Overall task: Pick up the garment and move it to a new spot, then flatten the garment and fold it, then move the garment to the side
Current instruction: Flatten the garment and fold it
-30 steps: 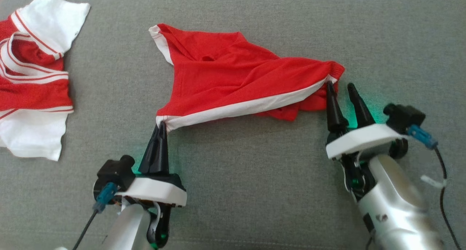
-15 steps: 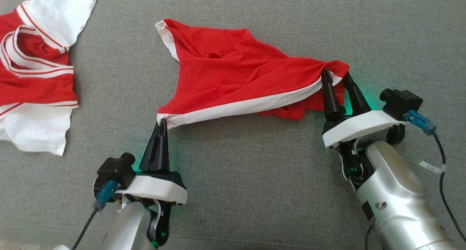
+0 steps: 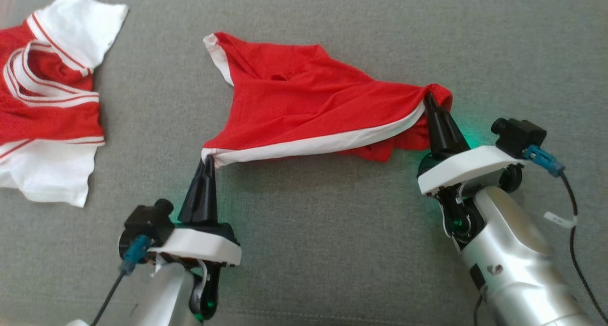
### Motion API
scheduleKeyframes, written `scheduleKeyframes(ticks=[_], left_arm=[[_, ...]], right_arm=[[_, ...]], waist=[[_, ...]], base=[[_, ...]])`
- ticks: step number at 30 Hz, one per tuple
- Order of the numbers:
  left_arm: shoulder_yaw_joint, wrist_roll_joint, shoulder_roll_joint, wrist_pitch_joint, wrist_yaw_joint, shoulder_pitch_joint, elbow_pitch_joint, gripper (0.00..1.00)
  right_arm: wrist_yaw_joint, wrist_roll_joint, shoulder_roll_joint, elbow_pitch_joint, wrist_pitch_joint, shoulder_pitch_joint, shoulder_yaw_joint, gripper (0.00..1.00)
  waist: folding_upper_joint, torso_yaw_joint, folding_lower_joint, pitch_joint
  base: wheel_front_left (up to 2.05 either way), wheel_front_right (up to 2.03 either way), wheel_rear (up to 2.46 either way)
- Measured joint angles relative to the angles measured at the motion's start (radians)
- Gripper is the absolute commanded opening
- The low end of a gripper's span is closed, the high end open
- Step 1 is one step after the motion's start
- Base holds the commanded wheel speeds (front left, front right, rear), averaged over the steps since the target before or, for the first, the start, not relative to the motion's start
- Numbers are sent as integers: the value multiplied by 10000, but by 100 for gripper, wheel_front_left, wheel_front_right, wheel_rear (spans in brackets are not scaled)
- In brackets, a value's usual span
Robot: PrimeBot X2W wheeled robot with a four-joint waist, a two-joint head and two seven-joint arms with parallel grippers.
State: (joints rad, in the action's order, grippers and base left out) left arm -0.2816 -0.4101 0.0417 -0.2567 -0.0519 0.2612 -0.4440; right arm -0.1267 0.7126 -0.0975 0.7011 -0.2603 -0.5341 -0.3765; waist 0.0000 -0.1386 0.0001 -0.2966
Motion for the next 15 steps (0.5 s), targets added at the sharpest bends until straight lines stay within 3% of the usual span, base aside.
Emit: scheduleKeyframes(ticks=[3,8,15], left_arm=[[328,221,-4,0,-31,9,102,0],[1156,1208,54,0,-445,729,431,0],[1607,1942,1014,-2,-729,3063,734,0]], right_arm=[[0,4,0,-376,10,259,94,0],[0,313,-171,-1442,21,299,148,0],[0,1198,-1235,-2731,136,-400,-176,0]], waist=[[0,79,0,300],[0,263,-1,1066],[0,582,-3,2406]], base=[[0,0,0],[0,0,0],[0,0,0]])
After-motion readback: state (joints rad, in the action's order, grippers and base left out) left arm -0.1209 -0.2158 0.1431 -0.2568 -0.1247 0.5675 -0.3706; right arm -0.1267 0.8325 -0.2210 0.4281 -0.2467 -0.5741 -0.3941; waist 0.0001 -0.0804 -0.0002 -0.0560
